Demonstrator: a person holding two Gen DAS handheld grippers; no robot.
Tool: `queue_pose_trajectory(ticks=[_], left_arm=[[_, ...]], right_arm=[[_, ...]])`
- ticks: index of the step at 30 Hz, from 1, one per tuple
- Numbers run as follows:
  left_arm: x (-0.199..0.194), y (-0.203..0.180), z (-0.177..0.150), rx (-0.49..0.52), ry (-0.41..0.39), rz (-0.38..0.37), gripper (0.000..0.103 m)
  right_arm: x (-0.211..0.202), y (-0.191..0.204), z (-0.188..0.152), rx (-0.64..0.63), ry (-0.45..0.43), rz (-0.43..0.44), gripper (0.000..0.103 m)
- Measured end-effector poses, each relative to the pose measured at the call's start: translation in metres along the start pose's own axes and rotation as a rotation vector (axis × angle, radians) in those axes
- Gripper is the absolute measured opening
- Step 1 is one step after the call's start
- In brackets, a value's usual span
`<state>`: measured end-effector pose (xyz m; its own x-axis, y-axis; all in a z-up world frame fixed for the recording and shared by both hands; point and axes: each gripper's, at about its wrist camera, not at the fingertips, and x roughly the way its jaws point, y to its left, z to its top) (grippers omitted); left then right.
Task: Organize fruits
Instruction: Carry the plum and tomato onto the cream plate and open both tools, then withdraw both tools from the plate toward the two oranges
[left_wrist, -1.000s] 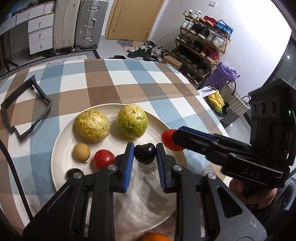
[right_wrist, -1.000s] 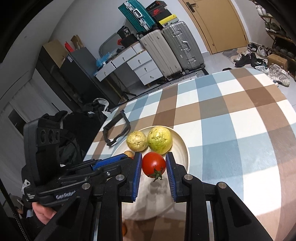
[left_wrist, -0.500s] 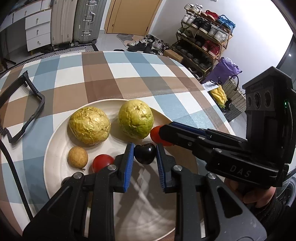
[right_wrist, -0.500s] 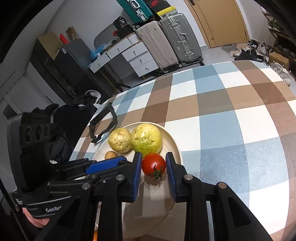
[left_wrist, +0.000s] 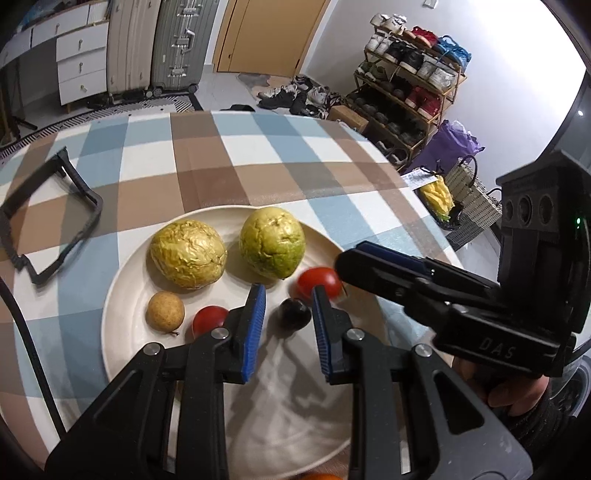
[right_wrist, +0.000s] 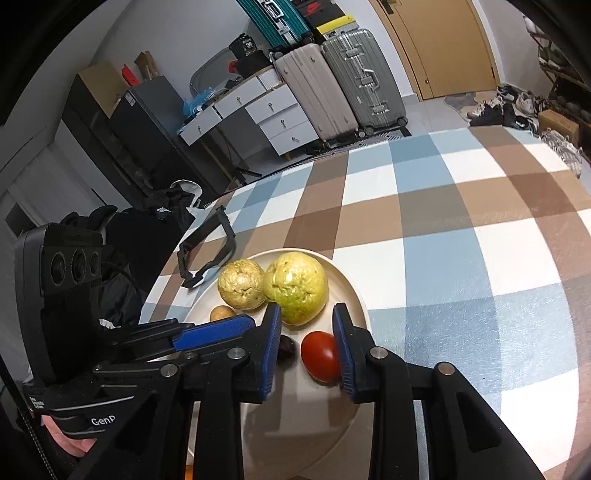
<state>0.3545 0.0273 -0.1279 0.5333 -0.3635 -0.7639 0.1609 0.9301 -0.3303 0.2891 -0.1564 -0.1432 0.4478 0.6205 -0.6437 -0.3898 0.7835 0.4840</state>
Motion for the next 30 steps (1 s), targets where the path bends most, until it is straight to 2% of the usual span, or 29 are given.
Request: queue_pose_trajectory(ticks=[2,4,6,9,12,14,17,19,23,25,27,30], left_arm=[[-0.009,-0.004,-0.002,0.008,-0.011,0.012,0.024],[-0.022,-0.010,-0.005,0.012,-0.028,0.023,0.030],[-0.038,-0.015,-0.008,0.012,-0.052,0.032,0.042],[-0.064,-0.024,-0.016,0.021,-0.098,0.039,0.052],[-0.088,-0.033,-0.026,0.031,-0.128,0.046,0.054],[-0.102,-0.038,-0.032,0.030,-0.143,0.048,0.056],[-0.125,-0.044,-0.045,0.024,-0.172,0.064,0.070],[-0.142,-0.049,-0.055,0.016,-0.208,0.067,0.076],[-0.172,-0.058,-0.078,0.017,-0.258,0.086,0.082],[-0.181,-0.063,-0.089,0.019,-0.268,0.113,0.087],[-0.190,-0.065,-0.100,0.014,-0.284,0.154,0.101],[-0.206,-0.069,-0.120,0.012,-0.326,0.164,0.102]], right_arm=[[-0.011,-0.001,-0.002,0.008,-0.025,0.008,0.041],[-0.024,-0.001,-0.006,0.018,-0.054,0.012,0.048],[-0.038,0.001,-0.010,0.020,-0.076,0.010,0.050],[-0.064,0.009,-0.019,0.005,-0.115,-0.001,0.055],[-0.085,0.020,-0.029,-0.016,-0.149,-0.008,0.069],[-0.101,0.029,-0.039,-0.025,-0.171,-0.009,0.069],[-0.119,0.039,-0.049,-0.028,-0.199,-0.016,0.074],[-0.133,0.048,-0.059,-0.027,-0.228,-0.017,0.085],[-0.154,0.067,-0.077,-0.049,-0.262,-0.012,0.090],[-0.162,0.076,-0.085,-0.069,-0.275,-0.028,0.096],[-0.173,0.087,-0.097,-0.081,-0.311,-0.072,0.100],[-0.188,0.100,-0.117,-0.092,-0.361,-0.101,0.103]])
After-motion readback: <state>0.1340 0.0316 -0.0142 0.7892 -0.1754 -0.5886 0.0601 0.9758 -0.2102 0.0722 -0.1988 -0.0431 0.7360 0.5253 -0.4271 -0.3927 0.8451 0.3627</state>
